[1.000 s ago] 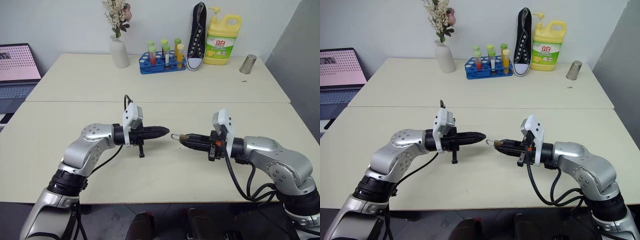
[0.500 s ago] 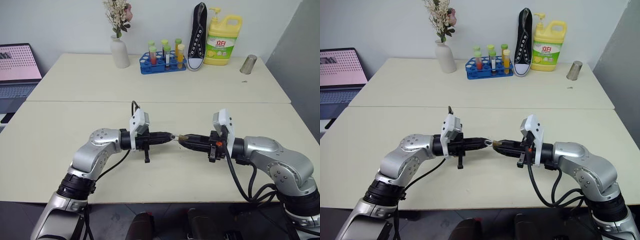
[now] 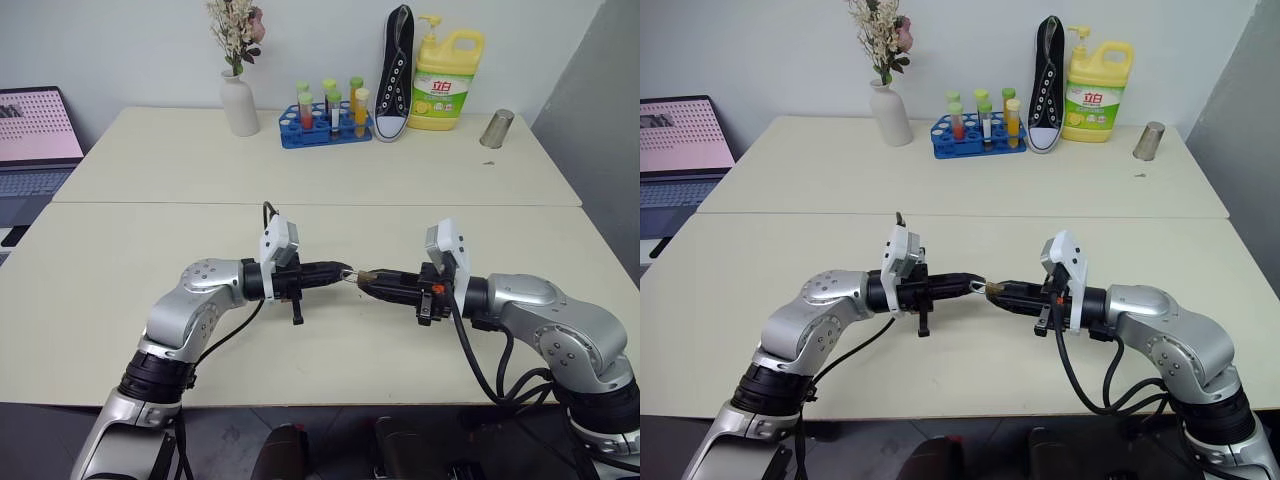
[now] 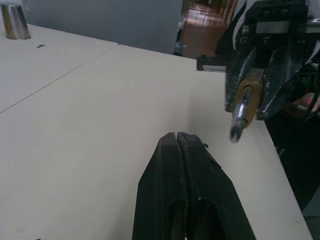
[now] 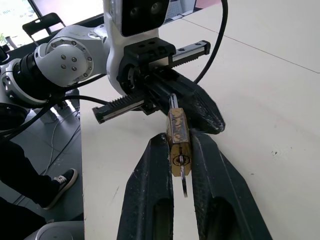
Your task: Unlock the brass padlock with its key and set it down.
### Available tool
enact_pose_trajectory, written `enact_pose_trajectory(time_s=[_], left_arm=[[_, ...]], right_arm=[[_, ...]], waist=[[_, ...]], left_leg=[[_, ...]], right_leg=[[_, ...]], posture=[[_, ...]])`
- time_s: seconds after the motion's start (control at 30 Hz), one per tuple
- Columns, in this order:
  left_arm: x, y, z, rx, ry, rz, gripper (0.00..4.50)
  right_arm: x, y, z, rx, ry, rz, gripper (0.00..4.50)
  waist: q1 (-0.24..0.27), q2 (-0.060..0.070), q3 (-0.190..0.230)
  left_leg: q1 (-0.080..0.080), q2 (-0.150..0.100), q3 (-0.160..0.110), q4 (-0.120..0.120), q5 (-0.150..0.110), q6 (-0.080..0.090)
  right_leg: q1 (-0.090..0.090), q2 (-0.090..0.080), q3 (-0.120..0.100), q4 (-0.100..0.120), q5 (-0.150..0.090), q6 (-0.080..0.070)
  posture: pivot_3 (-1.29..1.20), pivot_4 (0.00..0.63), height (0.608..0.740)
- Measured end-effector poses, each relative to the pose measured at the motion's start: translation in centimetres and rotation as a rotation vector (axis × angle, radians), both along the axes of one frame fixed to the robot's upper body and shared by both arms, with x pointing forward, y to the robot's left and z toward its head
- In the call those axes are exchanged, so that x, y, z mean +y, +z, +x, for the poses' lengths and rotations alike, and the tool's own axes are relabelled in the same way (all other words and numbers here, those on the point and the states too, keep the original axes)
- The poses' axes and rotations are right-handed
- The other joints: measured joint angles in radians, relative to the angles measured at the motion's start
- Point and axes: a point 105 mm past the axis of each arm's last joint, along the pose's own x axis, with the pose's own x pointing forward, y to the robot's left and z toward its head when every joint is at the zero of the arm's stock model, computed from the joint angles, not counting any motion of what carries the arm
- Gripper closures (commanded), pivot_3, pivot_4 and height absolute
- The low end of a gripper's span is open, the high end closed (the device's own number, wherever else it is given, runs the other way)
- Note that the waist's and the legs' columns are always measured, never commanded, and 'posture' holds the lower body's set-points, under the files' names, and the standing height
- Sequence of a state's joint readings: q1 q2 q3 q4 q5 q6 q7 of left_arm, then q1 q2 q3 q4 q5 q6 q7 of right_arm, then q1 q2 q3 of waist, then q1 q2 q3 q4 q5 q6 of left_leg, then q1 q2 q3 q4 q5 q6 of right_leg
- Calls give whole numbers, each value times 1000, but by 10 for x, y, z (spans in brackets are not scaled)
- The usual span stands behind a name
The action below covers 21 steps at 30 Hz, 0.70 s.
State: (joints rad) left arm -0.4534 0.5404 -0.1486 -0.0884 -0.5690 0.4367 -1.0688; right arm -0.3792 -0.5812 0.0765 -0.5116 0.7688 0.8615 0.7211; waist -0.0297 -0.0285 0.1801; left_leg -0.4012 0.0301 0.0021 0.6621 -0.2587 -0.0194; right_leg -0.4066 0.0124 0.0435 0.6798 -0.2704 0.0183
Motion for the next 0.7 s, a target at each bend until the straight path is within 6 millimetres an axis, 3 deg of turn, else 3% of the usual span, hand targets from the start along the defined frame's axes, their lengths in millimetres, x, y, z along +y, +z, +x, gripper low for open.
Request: enact_pose_trajectory(time_s=[0.7], left_arm=[[-1,10,-24,66,-70,-11,4500]], right_arm=[[-1,-2,0,8,-3,-2,4365]], waist=[[0,0,0]], left_leg=[[0,0,0,0,0,0]], right_leg=[[0,0,0,0,0,0]], posture=[[0,150,740]])
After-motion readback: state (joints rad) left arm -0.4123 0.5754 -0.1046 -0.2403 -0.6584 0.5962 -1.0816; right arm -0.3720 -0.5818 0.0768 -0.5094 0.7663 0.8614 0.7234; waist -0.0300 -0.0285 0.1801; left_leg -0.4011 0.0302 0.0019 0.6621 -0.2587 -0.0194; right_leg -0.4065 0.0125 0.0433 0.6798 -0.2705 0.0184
